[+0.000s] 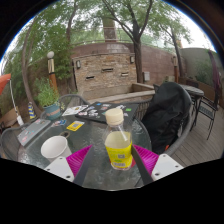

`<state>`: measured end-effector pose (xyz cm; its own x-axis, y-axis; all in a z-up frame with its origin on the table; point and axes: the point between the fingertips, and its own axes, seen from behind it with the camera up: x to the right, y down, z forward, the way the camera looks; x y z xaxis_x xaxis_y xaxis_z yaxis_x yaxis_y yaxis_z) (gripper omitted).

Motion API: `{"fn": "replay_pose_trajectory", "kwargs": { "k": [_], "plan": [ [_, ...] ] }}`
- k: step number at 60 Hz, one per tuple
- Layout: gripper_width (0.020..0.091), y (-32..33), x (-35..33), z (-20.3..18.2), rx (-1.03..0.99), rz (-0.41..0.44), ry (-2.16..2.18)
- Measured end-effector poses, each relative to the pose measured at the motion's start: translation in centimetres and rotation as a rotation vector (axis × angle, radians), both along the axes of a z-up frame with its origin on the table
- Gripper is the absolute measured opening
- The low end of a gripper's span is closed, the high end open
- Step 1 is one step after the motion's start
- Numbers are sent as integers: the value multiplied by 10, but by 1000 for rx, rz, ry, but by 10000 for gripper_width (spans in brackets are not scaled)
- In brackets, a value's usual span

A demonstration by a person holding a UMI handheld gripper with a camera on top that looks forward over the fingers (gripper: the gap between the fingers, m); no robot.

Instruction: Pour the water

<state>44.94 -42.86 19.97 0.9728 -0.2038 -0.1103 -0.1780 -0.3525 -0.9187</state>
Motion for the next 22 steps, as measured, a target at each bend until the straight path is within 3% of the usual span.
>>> {"fn": "replay_pose_trajectory", "kwargs": {
  "k": [7, 22],
  "plan": [
    [842, -65, -40, 27, -40, -44, 27],
    [844, -227, -204, 143, -18, -103, 69]
  ]
}}
